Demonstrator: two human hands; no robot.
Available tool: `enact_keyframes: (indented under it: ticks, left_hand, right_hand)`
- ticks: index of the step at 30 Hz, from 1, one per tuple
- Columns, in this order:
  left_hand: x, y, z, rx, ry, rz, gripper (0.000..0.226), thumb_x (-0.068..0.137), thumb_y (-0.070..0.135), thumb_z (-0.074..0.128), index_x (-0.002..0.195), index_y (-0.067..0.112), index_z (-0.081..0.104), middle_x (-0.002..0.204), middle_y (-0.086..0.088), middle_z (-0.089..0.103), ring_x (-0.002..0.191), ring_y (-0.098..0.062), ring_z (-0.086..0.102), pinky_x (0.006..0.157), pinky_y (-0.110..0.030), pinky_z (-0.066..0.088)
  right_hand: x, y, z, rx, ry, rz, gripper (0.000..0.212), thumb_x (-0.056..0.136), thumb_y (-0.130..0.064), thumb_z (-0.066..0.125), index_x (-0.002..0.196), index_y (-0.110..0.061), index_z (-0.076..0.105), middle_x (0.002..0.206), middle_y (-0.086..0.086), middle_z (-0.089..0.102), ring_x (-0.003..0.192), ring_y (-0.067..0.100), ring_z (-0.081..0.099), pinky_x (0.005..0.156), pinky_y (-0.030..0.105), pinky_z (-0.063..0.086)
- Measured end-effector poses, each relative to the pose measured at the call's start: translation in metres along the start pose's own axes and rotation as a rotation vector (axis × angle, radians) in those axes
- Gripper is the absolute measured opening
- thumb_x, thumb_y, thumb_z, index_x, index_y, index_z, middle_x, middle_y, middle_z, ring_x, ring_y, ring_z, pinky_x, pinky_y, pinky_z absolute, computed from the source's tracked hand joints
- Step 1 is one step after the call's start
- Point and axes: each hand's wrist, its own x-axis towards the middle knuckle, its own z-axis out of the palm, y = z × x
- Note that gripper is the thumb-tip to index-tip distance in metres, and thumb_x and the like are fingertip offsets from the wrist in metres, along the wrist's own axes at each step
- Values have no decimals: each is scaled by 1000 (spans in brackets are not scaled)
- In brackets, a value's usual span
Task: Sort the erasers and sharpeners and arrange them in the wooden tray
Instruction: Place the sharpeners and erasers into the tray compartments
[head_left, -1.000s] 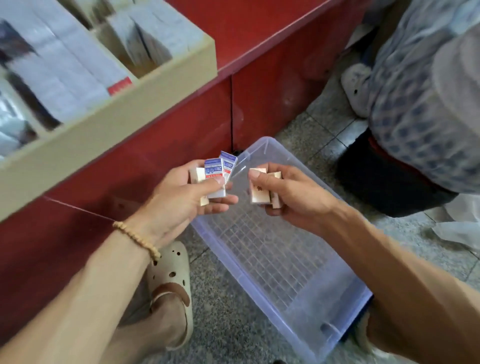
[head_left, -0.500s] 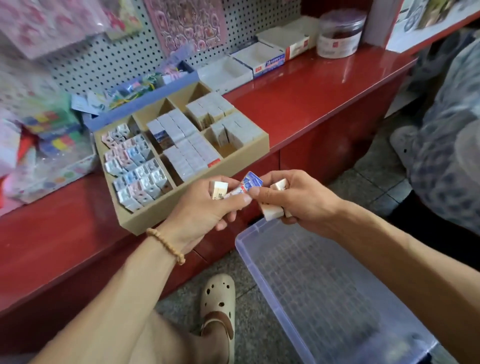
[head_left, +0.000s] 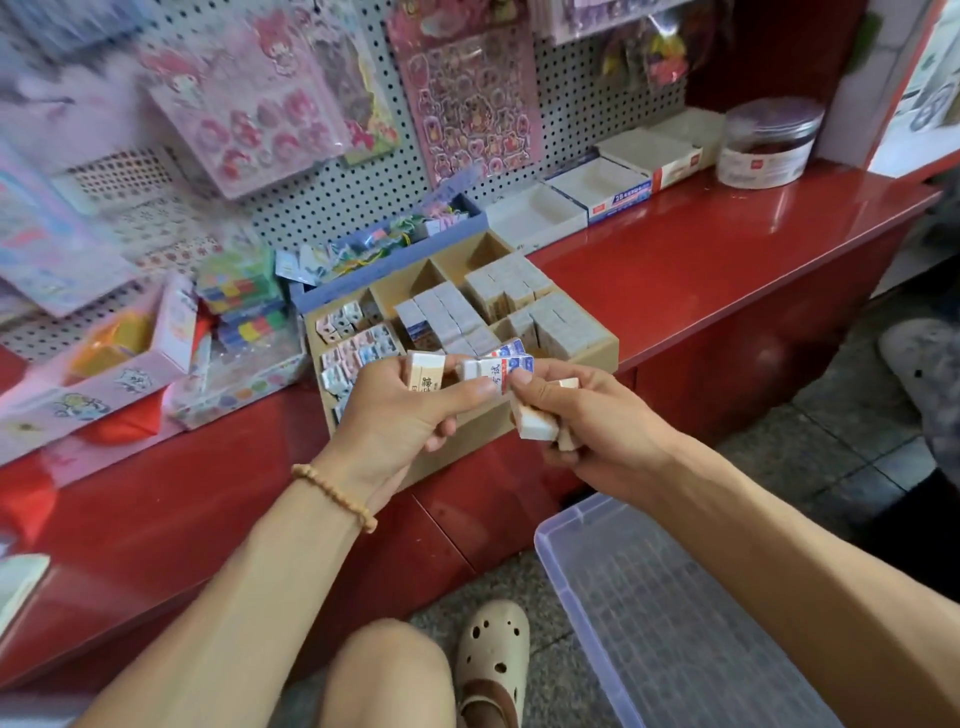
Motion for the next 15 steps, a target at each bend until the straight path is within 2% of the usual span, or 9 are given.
enact_keyframes:
  ticks: [3,6,8,11,13,15]
  left_hand:
    - [3,2,-5,59,39,10,22,79,6,77,99,0,71,50,3,53,39,-3,41,35,-13,30]
    - [9,7,-14,106,83,9,17,79,6,77,96,4,72,63,-8,58,39,-4,41,34,-14,29]
    - [19,15,-28,158,139,38,10,80,6,77,88,10,71,63,-6,60,38,-4,41,34,-14,30]
    - [45,25,-55,388,232,108,12,79,12,80,83,16,70,55,9,60,42,-3,46,41,-17,38]
    - [64,26,-70,571,247,116,13,78,15,82,86,17,72,64,5,63,45,-6,51,48,-24,46]
    - [80,23,-79,724,216,119,12,78,16,81,87,13,74,64,2,63,41,-3,52,49,-24,45]
  right_hand:
    - [8,0,5,-7,12,12,21,80,-32,71,85,-11,68,67,4,54,53,13,30,40,22,19]
    - [15,-3,7,-40,59,29,19,85,-25,72,89,-8,66,64,3,54,49,11,34,38,21,22]
    - [17,-6,5,-38,113,46,14,88,-21,72,89,-8,65,63,1,54,47,9,39,37,19,26]
    - [19,-13,-5,9,199,53,14,92,-18,68,89,-7,62,61,-1,52,47,6,43,37,18,28]
    - [19,-18,-14,28,252,45,15,93,-17,67,84,-8,60,61,0,47,47,6,40,38,19,25]
    - [19,-23,-21,-3,310,34,18,92,-17,69,79,-6,62,60,2,46,46,8,39,37,20,23]
